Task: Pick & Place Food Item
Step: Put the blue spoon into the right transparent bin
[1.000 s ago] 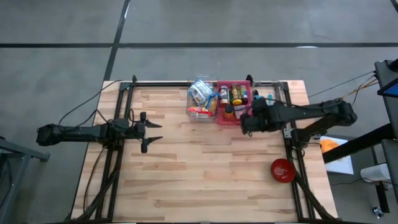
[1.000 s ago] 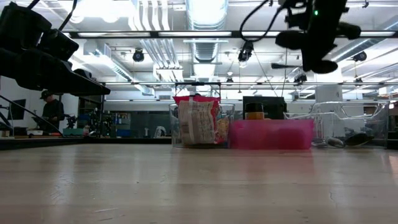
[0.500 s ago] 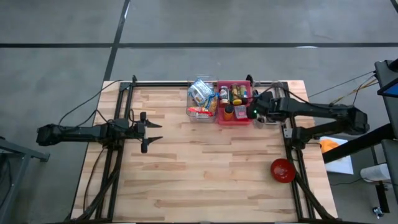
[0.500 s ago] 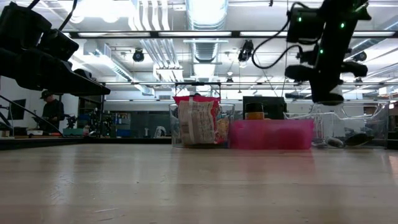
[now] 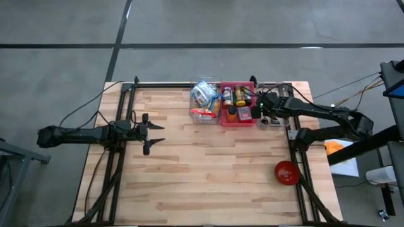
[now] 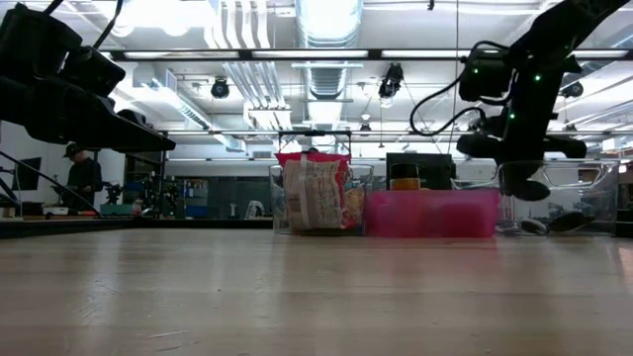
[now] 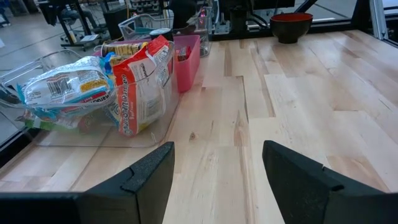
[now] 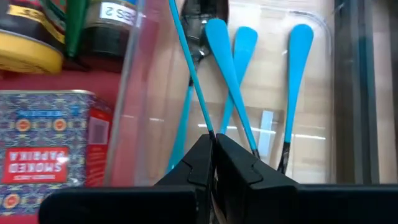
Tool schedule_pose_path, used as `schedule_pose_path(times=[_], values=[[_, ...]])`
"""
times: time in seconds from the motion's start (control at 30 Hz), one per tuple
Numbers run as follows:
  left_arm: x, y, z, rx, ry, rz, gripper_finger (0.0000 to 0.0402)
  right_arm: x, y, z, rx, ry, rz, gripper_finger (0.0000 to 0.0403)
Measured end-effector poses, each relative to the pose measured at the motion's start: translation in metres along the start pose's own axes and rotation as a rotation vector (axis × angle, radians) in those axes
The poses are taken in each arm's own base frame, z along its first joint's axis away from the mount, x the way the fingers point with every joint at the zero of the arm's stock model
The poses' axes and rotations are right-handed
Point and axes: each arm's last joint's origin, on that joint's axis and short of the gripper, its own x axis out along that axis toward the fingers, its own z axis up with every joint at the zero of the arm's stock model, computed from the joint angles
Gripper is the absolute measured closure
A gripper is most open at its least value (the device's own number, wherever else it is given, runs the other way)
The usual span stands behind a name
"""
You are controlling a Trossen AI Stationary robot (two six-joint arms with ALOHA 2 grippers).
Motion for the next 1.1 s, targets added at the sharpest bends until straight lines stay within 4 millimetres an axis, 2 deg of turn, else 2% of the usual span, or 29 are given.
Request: schedule_pose_path(times=[0.87,1.1], values=[[0.0,0.0,0.0,-0.003,0.0,0.0,0.0158,0.0103,-0.0061,-0.0101,-0.009,0.03,-0.013,0.0389],[0.0,0.0,0.0,-0.003,0.0,0.0,0.0158,0.0105,-0.0065,-0.0096,0.01,0.029,-0.015,0.0333]])
